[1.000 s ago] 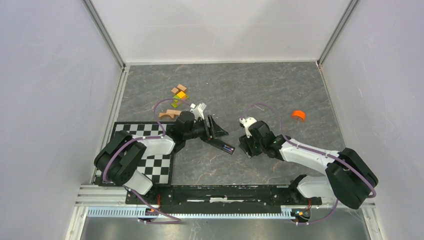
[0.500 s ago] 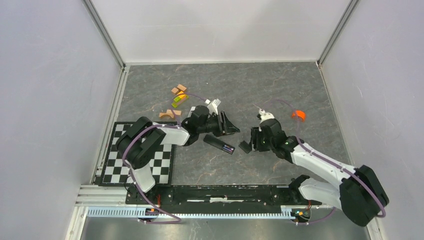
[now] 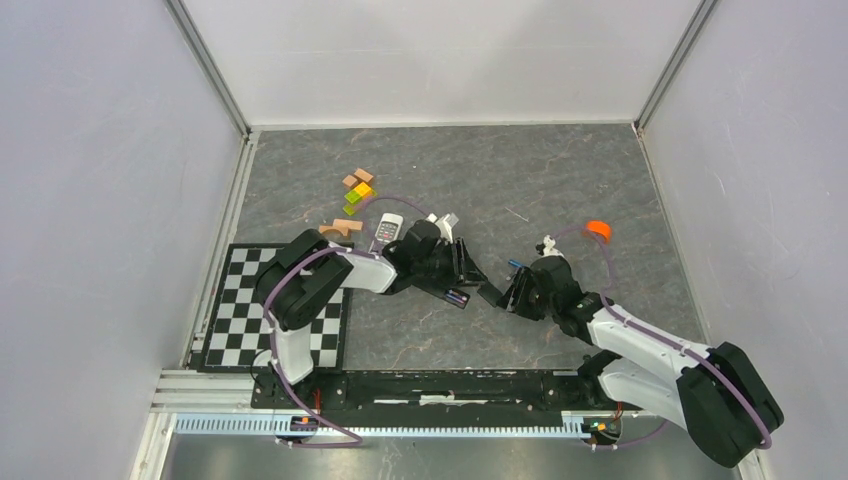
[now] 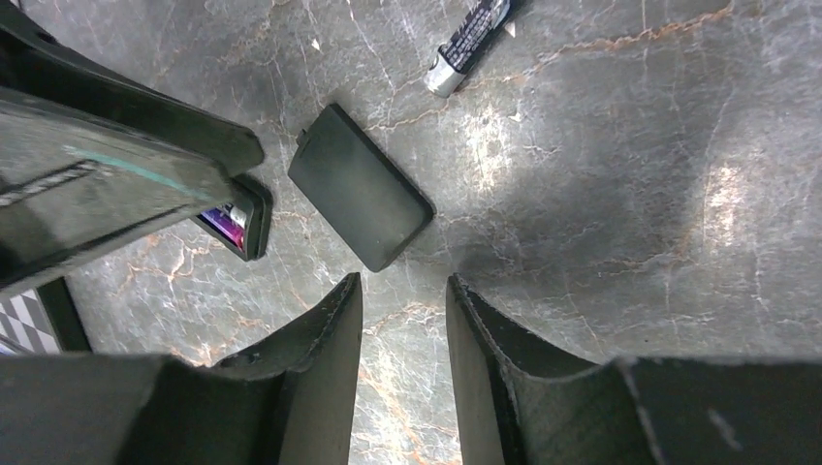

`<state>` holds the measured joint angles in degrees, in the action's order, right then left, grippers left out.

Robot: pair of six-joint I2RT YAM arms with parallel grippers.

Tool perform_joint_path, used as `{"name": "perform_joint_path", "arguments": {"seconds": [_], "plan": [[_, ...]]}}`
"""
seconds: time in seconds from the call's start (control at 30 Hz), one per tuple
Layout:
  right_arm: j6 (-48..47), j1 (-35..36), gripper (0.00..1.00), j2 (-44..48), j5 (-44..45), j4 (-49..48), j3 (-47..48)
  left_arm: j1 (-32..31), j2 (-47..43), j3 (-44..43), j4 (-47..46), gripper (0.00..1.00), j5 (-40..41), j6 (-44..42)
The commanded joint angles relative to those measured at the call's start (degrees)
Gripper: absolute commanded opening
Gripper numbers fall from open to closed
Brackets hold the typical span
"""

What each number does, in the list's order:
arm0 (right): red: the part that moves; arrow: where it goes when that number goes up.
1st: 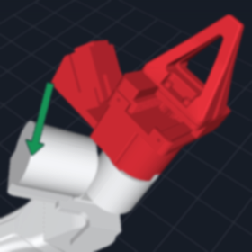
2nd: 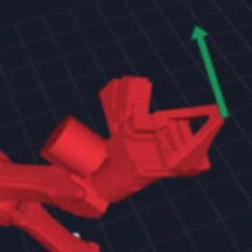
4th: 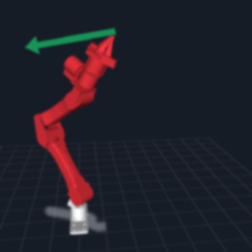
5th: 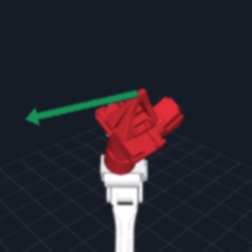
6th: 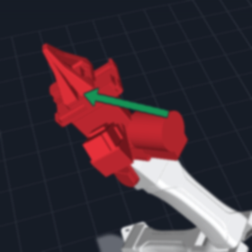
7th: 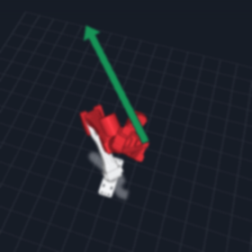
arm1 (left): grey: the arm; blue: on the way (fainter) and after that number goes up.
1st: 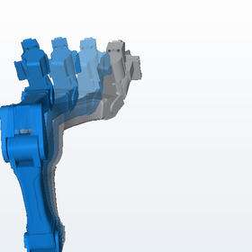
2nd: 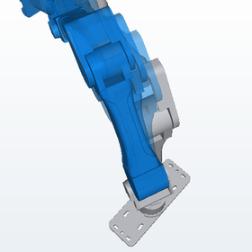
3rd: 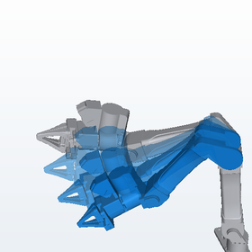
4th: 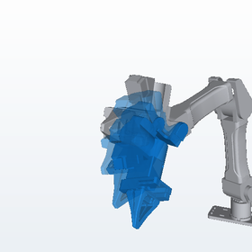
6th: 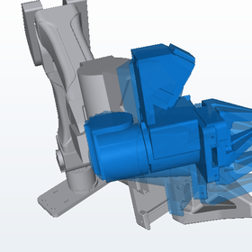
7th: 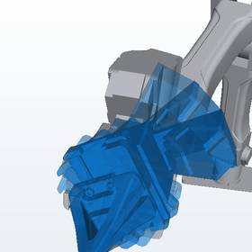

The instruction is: Load the batteries into the remote control

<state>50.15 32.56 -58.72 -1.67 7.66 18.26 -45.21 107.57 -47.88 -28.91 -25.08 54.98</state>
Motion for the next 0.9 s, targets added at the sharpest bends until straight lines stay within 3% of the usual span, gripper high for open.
{"name": "perform_joint_path", "arguments": {"seconds": [0.0,0.27,0.47,0.87], "plan": [[3.37,-0.5,0.42,-0.85,2.27,-3.93,-1.15,-0.67,2.31,-2.92,1.73,0.45,2.09,0.39],[3.58,-0.56,0.42,-2.77,4.0,-6.54,-1.67,-1.1,3.91,-6.37,7.18,0.45,4.43,-3.25],[3.02,-0.65,0.43,-5.13,1.89,-10.51,-1.47,-1.46,4.22,-6.34,8.2,0.43,1.61,-2.77],[3.81,-0.65,0.41,-5.86,-3.34,-16.37,-1.4,-1.46,-0.27,-4.28,9.08,0.3,-0.8,-1.73]]}}
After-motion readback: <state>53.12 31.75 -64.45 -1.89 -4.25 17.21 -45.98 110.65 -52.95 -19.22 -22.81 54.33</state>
